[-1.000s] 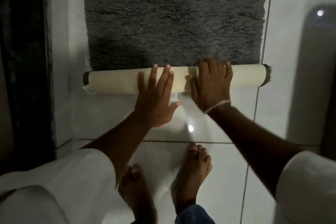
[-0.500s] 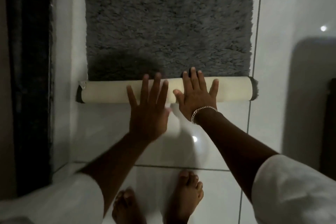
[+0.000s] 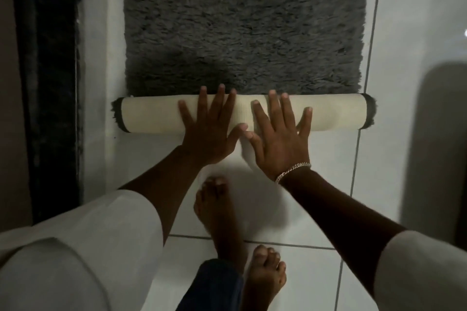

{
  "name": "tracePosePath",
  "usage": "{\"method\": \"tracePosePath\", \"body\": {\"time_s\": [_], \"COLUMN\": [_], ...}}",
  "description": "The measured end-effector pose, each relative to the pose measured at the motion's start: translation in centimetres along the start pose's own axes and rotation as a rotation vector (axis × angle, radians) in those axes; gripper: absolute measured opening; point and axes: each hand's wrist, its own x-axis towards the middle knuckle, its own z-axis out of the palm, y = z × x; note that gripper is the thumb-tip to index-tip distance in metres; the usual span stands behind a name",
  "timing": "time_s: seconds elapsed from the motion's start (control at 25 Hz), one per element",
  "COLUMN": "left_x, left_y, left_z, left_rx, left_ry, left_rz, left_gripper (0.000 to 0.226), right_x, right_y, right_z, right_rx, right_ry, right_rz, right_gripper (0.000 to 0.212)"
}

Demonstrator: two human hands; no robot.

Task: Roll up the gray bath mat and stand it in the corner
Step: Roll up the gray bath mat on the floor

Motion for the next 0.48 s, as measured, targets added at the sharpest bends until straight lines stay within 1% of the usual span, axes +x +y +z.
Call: {"method": "tracePosePath", "body": {"time_s": [0.08, 0.12, 0.16, 0.2, 0.24, 0.28, 0.32, 0.36, 0.44, 0.48], "left_x": [1.0, 2.1, 2.8, 3.1, 2.9, 1.9, 0.6, -1.0, -3.0, -3.0], "left_y": [-0.1, -0.4, -1.1, -1.6, -1.6, -1.1, -0.6, 0.4, 1.3, 0.9], "left_z": [-1.5, -2.4, -3.5, -4.5, -5.2, -5.2, -5.1, -4.5, -3.6, -3.5], "left_rx": [-0.065, -0.146, -0.226, -0.247, -0.202, -0.131, -0.080, -0.060, -0.076, -0.082], "left_ry": [-0.016, -0.007, 0.014, 0.076, 0.173, 0.256, 0.289, 0.265, 0.137, 0.096], "left_rz": [-0.011, -0.003, 0.021, 0.071, 0.125, 0.141, 0.106, 0.051, -0.063, -0.069], "left_gripper": [0.079, 0.076, 0.072, 0.069, 0.067, 0.065, 0.064, 0.066, 0.071, 0.073], "right_x": [1.4, 2.8, 4.5, 5.9, 7.2, 8.0, 9.0, 9.6, 10.7, 10.9], "right_y": [0.7, 1.0, 1.0, 1.0, 1.2, 1.4, 1.3, 1.5, 1.5, 1.2], "right_z": [0.2, 0.1, -0.1, -0.5, -0.9, -1.2, -1.8, -2.1, -2.8, -3.3], "right_rx": [-0.046, -0.057, -0.053, -0.039, -0.039, -0.038, -0.034, -0.024, -0.013, -0.008], "right_ry": [-0.015, -0.017, -0.028, -0.046, -0.065, -0.087, -0.118, -0.149, -0.192, -0.200], "right_rz": [-0.002, 0.014, 0.029, 0.044, 0.055, 0.066, 0.073, 0.086, 0.110, 0.132], "right_gripper": [0.062, 0.062, 0.063, 0.063, 0.064, 0.064, 0.064, 0.064, 0.065, 0.065]}}
